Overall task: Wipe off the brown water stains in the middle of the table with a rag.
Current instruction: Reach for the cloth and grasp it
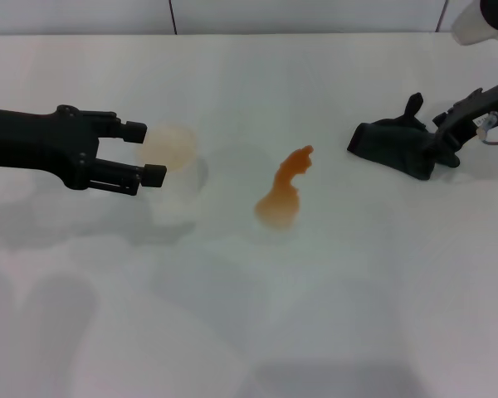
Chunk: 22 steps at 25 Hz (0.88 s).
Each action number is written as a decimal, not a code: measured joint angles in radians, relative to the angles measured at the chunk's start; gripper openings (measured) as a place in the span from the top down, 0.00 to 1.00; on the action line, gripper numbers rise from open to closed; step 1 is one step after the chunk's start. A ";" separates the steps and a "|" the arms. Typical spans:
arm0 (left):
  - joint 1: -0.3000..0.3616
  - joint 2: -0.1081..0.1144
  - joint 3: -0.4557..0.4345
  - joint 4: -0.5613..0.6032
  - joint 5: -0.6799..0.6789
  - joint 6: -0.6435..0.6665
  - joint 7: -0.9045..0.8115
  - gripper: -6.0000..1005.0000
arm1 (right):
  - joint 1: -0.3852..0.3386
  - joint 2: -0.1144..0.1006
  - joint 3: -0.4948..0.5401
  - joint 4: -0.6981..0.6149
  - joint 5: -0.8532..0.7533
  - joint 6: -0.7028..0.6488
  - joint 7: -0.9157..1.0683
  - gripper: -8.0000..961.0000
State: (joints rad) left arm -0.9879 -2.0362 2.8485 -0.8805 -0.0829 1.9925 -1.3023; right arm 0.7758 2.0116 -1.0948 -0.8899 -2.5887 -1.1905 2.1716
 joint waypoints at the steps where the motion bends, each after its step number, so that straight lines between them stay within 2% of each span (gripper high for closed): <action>1: 0.000 -0.001 0.000 0.000 0.000 0.000 0.000 0.13 | 0.000 0.000 -0.005 0.001 -0.002 0.000 0.001 0.19; 14: 0.002 -0.005 0.000 0.000 -0.001 0.000 0.000 0.13 | 0.003 0.001 -0.048 0.005 -0.008 0.000 0.024 0.20; 22: 0.004 -0.006 0.000 0.000 -0.002 -0.001 0.002 0.13 | 0.005 0.001 -0.049 0.006 -0.008 0.005 0.027 0.37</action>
State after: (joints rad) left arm -0.9843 -2.0418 2.8485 -0.8804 -0.0844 1.9918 -1.2999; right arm 0.7811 2.0125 -1.1441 -0.8837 -2.5971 -1.1858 2.1983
